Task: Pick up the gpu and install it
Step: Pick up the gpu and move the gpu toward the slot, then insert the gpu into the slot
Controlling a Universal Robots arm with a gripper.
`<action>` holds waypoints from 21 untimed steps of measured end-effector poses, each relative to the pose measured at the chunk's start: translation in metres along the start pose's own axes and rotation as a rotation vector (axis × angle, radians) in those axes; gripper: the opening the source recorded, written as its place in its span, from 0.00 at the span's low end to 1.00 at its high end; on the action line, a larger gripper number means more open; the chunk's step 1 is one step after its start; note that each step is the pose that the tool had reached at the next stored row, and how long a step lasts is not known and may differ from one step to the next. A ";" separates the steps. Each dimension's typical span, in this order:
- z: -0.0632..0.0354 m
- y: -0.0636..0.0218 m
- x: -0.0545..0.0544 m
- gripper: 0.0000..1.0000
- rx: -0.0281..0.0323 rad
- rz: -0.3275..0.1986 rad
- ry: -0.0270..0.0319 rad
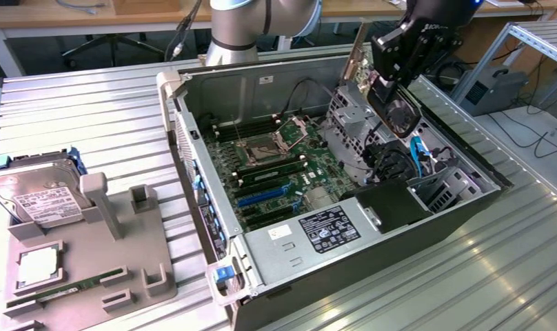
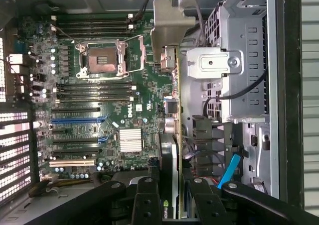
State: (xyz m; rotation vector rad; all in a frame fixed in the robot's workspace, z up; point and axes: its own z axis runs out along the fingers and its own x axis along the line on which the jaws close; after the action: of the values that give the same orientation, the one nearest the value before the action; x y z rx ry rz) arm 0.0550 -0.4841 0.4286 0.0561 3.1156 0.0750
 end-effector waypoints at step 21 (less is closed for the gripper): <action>0.0165 0.0309 0.002 0.27 -0.0001 0.000 0.0000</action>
State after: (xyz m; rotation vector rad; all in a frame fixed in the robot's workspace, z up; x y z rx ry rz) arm 0.0550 -0.4524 0.4136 0.0568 3.1156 0.0752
